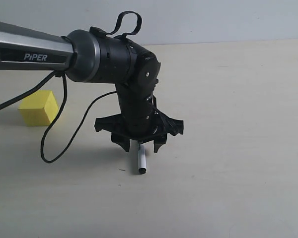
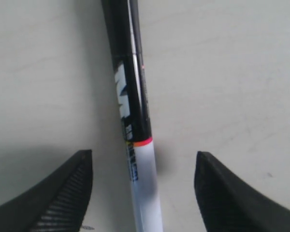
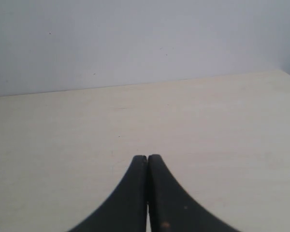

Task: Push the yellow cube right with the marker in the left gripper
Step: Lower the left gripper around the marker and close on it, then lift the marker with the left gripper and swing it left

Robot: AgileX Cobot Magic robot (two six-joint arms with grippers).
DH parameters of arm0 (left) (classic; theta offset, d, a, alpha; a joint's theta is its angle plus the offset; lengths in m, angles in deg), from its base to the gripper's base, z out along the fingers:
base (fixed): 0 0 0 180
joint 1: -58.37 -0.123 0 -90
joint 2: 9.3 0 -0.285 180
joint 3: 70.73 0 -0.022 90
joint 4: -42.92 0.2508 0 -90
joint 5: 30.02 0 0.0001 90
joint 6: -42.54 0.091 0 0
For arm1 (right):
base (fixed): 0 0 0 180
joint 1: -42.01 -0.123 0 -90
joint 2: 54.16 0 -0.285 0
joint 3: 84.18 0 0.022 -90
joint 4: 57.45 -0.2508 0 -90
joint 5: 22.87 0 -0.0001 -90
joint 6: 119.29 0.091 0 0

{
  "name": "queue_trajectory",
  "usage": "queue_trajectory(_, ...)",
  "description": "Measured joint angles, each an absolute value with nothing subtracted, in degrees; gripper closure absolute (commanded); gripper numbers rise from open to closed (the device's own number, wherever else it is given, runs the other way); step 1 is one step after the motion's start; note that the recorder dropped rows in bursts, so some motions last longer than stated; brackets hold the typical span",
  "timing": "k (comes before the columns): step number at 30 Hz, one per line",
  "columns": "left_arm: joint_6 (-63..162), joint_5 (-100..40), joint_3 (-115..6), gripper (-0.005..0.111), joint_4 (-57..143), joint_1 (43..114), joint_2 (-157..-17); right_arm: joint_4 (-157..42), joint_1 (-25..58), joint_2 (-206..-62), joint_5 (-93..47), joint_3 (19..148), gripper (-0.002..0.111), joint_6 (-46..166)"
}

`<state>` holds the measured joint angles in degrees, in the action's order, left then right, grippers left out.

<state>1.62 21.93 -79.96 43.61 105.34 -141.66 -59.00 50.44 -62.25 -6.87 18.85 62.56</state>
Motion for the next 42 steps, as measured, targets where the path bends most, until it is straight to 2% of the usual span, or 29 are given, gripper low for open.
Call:
queue_trajectory(23,0.73,22.05,-80.31,0.048,44.05,105.34,-143.47,-59.0,50.44,-62.25,-6.87,18.85,0.108,62.56)
queue_trajectory(25,0.73,22.15,-80.3,0.055,44.05,105.34,-143.49,-59.0,50.44,-62.25,-6.87,18.85,0.108,62.56)
queue_trajectory(31,0.73,24.53,-80.55,0.103,43.95,105.34,-143.59,-59.0,50.44,-62.25,-6.87,18.85,0.108,62.56)
queue_trajectory(32,0.73,25.05,-80.55,0.106,43.95,105.34,-143.59,-59.0,50.44,-62.25,-6.87,18.85,0.108,62.56)
queue_trajectory(42,5.89,27.6,-80.04,0.107,46.57,105.52,-137.76,-59.0,50.44,-62.25,-6.87,18.85,0.108,62.56)
